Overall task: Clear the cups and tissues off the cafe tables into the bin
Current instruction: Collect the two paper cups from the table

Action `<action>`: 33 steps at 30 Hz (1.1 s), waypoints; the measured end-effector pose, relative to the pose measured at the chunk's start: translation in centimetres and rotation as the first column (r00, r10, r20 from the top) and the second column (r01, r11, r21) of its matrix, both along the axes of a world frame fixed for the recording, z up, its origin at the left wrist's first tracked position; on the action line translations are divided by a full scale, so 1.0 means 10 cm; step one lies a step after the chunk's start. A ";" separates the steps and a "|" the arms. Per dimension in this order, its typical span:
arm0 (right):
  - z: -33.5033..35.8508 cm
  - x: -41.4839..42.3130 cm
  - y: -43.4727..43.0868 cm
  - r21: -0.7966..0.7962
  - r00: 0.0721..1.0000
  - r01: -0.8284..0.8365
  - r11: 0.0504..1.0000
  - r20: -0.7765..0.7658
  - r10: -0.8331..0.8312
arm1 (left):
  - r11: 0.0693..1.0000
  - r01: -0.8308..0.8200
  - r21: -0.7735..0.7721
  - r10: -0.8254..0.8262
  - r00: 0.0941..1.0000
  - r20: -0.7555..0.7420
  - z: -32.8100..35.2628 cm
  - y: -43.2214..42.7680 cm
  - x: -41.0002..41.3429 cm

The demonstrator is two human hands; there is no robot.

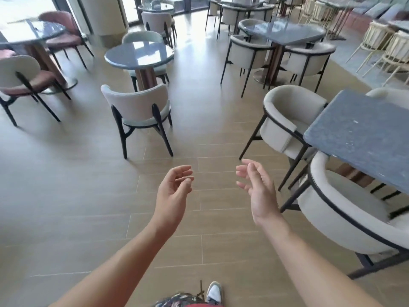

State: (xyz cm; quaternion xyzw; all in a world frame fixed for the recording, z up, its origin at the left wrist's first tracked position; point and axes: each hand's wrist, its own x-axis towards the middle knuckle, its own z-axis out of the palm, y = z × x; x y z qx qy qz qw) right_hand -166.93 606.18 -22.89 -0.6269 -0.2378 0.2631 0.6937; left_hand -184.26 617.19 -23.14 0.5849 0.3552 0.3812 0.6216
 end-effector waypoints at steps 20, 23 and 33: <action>-0.07 2.83 5.03 0.006 1.000 0.000 1.000 0.003 0.000 | 1.000 -0.005 -0.007 0.005 1.000 -0.002 -0.05 5.03 2.88; -0.04 3.25 5.64 0.011 1.000 0.022 1.000 0.003 -0.022 | 1.000 0.025 -0.001 -0.025 1.000 -0.013 0.02 5.72 3.33; -0.43 5.16 7.85 -0.002 0.999 0.026 1.000 -0.047 -0.026 | 0.999 0.038 -0.001 -0.038 0.999 -0.025 -0.27 7.90 5.34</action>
